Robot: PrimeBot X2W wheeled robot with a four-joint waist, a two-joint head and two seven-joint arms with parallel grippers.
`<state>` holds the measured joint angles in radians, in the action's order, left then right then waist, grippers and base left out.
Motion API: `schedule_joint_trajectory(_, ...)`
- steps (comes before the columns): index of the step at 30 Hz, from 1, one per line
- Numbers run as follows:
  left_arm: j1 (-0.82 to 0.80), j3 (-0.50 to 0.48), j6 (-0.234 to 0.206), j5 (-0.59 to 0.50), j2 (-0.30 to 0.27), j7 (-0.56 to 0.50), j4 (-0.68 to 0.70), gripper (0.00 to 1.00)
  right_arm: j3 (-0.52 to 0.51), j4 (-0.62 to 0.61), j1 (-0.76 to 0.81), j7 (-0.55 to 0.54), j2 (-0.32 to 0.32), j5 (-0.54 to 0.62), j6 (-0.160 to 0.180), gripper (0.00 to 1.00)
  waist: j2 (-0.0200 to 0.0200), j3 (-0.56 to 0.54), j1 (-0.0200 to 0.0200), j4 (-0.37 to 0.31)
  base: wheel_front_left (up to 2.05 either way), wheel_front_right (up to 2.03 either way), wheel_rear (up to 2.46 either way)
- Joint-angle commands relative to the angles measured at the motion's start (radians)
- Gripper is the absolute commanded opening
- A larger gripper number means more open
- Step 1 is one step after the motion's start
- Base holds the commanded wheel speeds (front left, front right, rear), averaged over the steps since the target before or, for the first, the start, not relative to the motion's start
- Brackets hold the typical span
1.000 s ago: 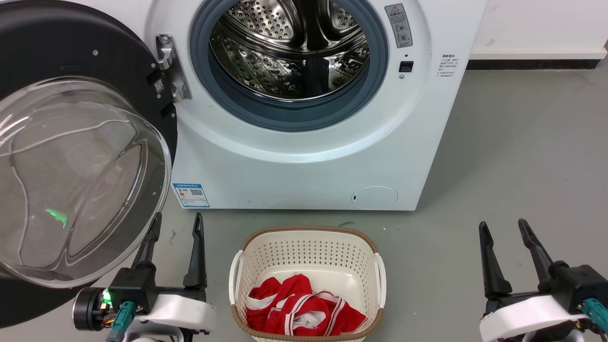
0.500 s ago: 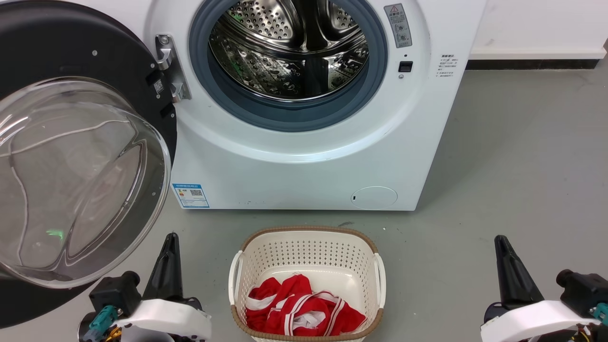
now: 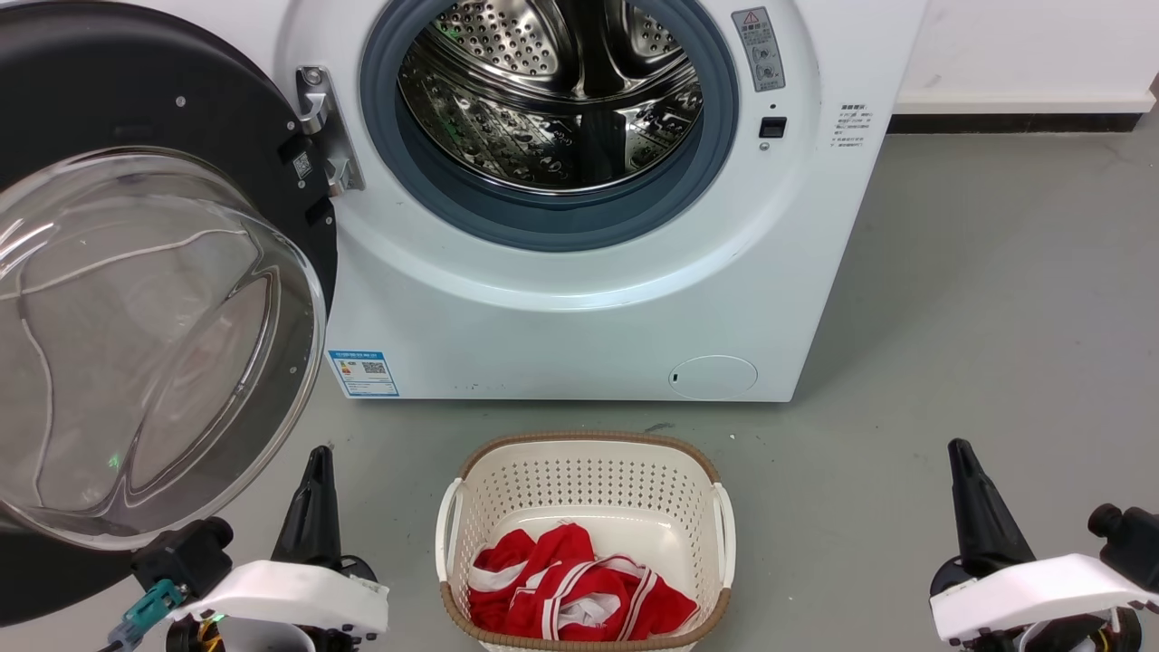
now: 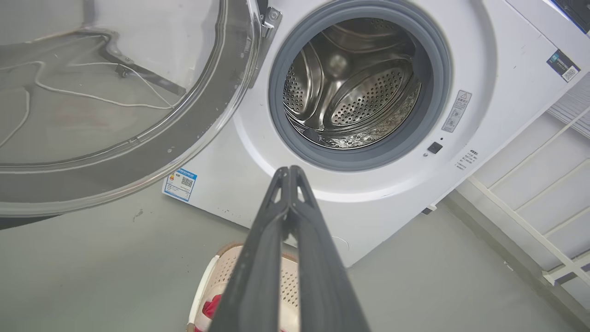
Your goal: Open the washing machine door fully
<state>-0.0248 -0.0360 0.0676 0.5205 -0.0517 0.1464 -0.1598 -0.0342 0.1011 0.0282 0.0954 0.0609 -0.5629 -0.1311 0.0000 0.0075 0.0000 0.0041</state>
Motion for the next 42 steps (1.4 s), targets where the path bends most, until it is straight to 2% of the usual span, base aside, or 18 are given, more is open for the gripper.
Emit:
schedule_joint_trajectory(1, -0.029, -0.005, 0.006, 0.054, -0.002, -0.011, 0.008, 0.00, -0.002, -0.005, -0.031, -0.007, 0.009, -0.055, 0.000, 0.00, 0.0000, 0.000, 0.0000, 0.000, 0.00, 0.00, 0.00)
schedule_joint_trajectory(24, -0.050, -0.029, 0.025, 0.388, -0.001, -0.092, -0.021, 0.00, -0.012, 0.041, -0.066, -0.061, 0.015, -0.388, 0.000, 0.00, 0.0000, -0.001, 0.0000, -0.001, 0.00, 0.00, 0.00)
schedule_joint_trajectory(42, -0.062, -0.044, 0.037, 0.590, 0.000, -0.141, -0.040, 0.00, -0.021, 0.070, -0.088, -0.095, 0.016, -0.587, 0.000, 0.00, 0.0000, -0.002, 0.0000, -0.002, 0.00, 0.00, 0.00)
